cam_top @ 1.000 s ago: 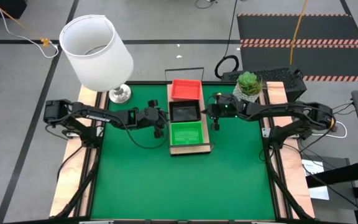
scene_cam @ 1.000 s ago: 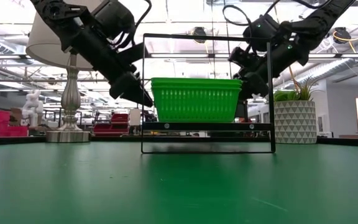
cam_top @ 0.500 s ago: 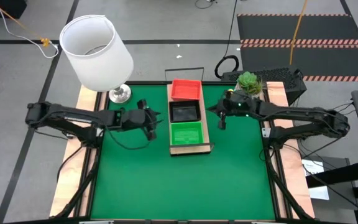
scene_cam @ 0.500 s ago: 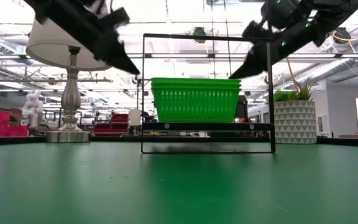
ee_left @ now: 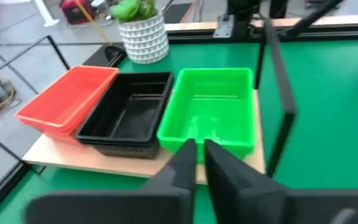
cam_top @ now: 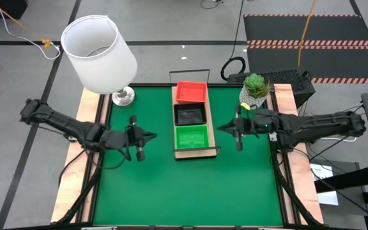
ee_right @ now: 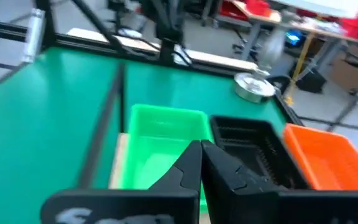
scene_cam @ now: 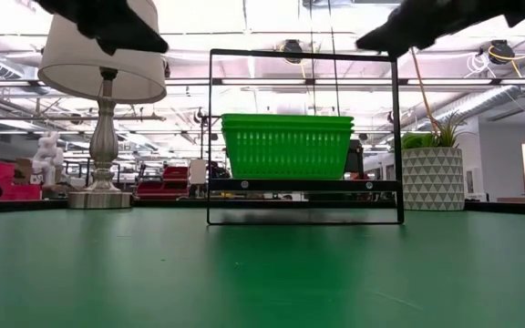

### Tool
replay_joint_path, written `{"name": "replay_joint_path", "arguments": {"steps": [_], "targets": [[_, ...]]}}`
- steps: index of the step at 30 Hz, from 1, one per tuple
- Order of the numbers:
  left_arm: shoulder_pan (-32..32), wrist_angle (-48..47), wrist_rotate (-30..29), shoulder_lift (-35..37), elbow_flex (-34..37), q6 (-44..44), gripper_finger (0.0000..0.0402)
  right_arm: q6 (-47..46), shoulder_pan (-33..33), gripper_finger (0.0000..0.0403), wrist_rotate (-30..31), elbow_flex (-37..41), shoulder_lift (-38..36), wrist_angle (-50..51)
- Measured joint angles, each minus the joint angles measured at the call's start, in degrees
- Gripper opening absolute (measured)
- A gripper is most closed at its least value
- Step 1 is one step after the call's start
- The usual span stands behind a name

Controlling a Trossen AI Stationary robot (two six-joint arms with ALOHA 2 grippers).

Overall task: Stack baskets on shelf by color
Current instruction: Return to Home Position

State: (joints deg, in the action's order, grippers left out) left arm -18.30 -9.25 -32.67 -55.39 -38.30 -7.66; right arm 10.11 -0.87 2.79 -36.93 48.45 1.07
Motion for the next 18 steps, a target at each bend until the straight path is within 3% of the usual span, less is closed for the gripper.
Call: {"name": "replay_joint_path", "arguments": {"steps": [3, 10, 18], "targets": [[-2.0, 3.8, -0.5, 2.9, 3.8, 1.4, 0.0008, 0.4, 2.2, 0.0000, 0.0, 2.6, -2.0, -0.5], [-2.5, 22.7, 1.8, 10.6, 17.1, 9.3, 0.0017, 1.0, 2.6, 0.0000, 0.0, 13.5, -6.5, -12.2], [-1.6, 35.5, 4.6, 17.7, 31.0, 9.6, 0.0013, 3.4, 2.3, 0.0000, 0.2, 22.9, -8.2, -22.7]]}}
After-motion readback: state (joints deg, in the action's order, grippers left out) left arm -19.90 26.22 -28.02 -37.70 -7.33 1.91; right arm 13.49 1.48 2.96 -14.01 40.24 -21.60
